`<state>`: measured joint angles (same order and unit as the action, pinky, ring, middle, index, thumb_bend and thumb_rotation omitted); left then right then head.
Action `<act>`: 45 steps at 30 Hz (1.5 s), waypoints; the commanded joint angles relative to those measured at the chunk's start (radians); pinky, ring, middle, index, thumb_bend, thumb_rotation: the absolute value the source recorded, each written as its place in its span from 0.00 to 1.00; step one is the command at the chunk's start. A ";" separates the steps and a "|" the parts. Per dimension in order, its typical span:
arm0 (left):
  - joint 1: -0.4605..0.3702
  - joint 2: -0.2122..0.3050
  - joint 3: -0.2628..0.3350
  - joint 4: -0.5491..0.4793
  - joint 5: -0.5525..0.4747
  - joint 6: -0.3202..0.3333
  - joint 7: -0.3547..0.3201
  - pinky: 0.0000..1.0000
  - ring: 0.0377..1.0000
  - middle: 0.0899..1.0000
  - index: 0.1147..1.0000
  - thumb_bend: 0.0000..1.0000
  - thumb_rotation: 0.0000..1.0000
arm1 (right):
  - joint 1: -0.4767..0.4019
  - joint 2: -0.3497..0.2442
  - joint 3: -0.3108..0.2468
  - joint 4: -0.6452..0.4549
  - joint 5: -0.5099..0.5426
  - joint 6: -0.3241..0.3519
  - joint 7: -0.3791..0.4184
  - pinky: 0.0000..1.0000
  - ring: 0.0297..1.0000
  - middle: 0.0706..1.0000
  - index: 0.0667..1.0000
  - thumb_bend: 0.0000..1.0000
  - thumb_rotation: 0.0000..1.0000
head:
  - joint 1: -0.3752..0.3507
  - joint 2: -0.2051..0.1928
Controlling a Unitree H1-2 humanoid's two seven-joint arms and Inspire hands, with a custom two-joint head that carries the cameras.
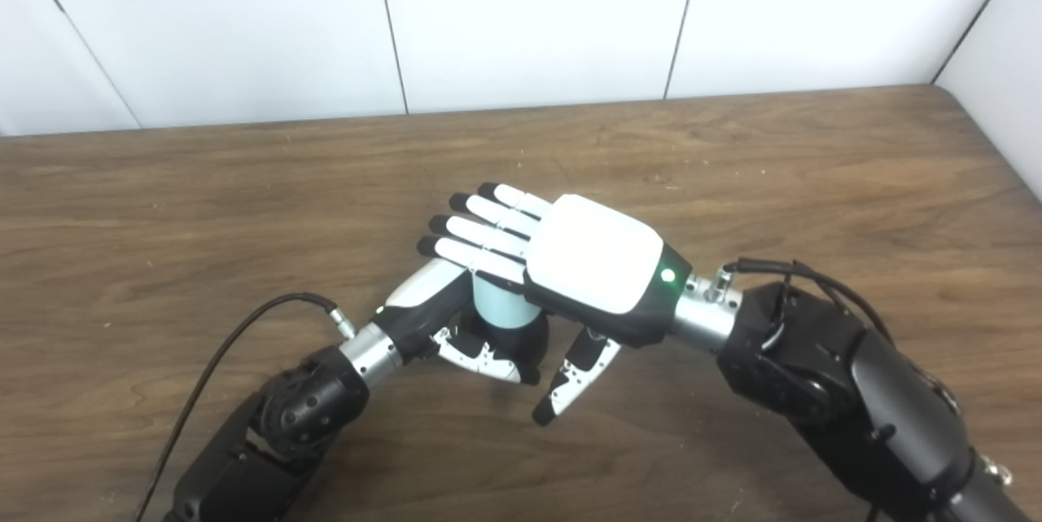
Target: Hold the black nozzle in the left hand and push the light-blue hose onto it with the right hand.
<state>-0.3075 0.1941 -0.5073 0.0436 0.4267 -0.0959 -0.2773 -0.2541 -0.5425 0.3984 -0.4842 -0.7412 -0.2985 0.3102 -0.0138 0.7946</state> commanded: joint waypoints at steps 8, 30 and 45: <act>0.015 0.027 -0.017 0.046 0.086 0.068 -0.036 0.86 0.69 0.59 0.42 0.52 0.07 | 0.033 0.197 -0.100 0.090 0.028 -0.162 -0.288 1.00 1.00 1.00 1.00 1.00 0.67 | 0.002 0.000; 0.053 0.100 0.023 -0.068 0.000 -0.015 -0.094 0.99 0.98 0.98 0.97 1.00 0.24 | 0.185 0.431 -0.351 0.200 0.310 0.103 -0.363 1.00 1.00 1.00 1.00 1.00 0.78 | 0.025 -0.021; 0.162 0.047 0.262 -0.287 -0.178 -0.127 0.028 1.00 1.00 1.00 1.00 1.00 0.38 | 0.192 0.445 -0.346 0.244 0.361 0.125 -0.361 1.00 1.00 1.00 1.00 1.00 0.85 | 0.038 -0.038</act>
<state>-0.1353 0.2385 -0.2663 -0.1991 0.2895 -0.2128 -0.2737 -0.0432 -0.0994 0.0551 -0.2255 -0.3949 -0.1568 -0.0427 0.0230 0.7563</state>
